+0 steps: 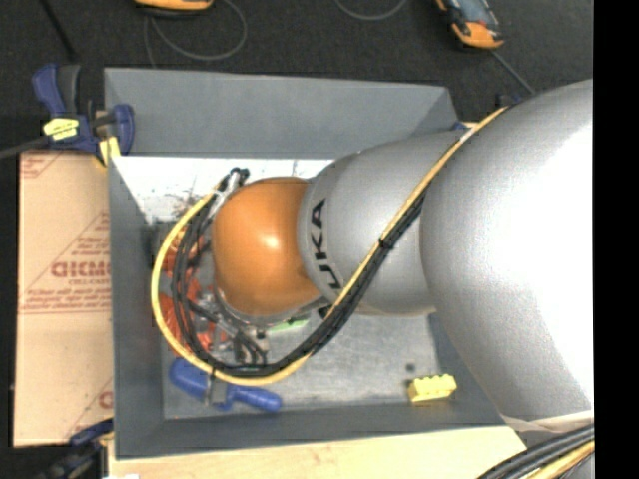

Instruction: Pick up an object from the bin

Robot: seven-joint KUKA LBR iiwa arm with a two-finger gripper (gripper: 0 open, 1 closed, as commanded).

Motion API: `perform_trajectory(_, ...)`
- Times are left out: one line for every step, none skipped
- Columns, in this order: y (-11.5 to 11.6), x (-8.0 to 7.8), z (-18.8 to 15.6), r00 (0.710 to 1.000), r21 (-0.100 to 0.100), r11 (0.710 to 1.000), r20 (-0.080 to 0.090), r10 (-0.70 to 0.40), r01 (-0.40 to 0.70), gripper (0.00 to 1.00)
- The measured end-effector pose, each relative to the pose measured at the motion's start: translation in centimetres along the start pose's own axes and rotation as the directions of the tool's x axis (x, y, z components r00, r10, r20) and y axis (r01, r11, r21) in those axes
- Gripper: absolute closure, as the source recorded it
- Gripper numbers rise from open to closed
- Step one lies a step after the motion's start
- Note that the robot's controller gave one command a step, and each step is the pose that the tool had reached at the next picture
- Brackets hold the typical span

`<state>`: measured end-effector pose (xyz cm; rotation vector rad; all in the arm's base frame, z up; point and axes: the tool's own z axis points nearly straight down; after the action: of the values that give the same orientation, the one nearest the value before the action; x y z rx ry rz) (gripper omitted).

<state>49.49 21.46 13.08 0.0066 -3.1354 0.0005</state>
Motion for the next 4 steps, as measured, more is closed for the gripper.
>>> perform_trajectory(-0.1, -0.2, -0.4, 1.0, -0.002, 1.0, 0.007, 0.006, -0.006, 1.0)
perform_trajectory(-0.1, -0.2, -0.4, 1.0, -0.002, 1.0, 0.007, 0.009, -0.009, 0.0)
perform_trajectory(-0.1, -0.2, -0.4, 1.0, -0.002, 1.0, 0.007, 0.01, -0.01, 0.0)
perform_trajectory(-0.2, -0.5, 6.0, 0.997, -0.001, 0.997, 0.008, -0.076, 0.076, 1.0)
